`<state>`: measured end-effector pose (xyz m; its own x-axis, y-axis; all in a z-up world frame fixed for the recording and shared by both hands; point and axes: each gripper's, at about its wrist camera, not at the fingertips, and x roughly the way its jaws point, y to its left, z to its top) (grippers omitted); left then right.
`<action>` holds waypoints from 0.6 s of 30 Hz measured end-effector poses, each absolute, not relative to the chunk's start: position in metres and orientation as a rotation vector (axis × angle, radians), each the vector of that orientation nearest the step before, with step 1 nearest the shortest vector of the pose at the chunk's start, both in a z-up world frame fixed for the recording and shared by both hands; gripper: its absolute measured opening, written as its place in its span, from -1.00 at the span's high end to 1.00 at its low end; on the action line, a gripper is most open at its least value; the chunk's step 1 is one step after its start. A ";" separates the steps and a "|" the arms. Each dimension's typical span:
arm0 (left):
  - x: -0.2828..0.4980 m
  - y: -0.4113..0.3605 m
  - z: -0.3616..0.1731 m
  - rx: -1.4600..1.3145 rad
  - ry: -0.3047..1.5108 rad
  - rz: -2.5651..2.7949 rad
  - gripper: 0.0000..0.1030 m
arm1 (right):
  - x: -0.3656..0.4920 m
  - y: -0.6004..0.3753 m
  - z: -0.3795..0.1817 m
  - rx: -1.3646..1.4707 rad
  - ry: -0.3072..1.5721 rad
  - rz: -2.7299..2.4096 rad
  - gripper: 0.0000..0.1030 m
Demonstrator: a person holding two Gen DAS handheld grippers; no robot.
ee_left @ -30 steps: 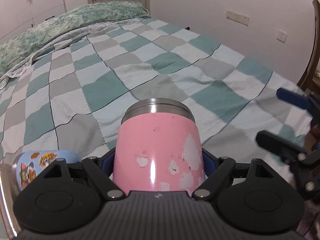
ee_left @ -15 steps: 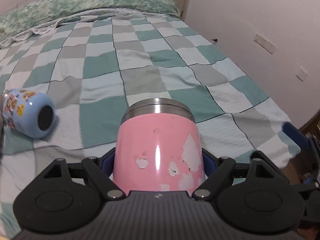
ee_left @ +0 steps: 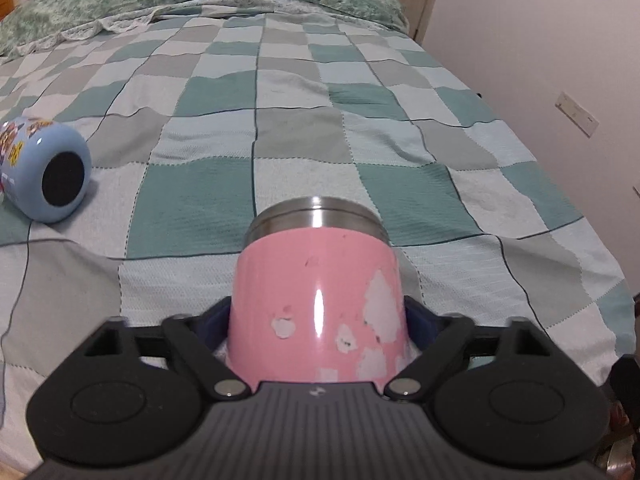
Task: Flip cup upright
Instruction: 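Lift the pink cup with the left gripper and rotate it, then grasp the pink cup with the right gripper while the left gripper releases it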
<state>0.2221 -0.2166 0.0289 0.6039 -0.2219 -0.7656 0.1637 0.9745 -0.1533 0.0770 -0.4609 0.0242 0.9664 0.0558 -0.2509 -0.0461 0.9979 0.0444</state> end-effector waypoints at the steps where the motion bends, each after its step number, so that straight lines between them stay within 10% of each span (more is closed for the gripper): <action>1: 0.219 -0.214 0.034 -0.073 0.873 -0.232 -1.00 | 0.077 -0.460 0.025 0.037 0.254 0.052 -1.00; 18: 0.149 -0.083 0.092 0.144 0.633 -0.254 -1.00 | 0.104 -0.361 0.057 -0.057 0.367 0.225 -1.00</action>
<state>0.1489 -0.0835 0.0918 0.7767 -0.1902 -0.6005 0.2777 0.9591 0.0554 0.1043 -0.3606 0.0573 0.9089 0.2076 -0.3616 -0.2283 0.9735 -0.0151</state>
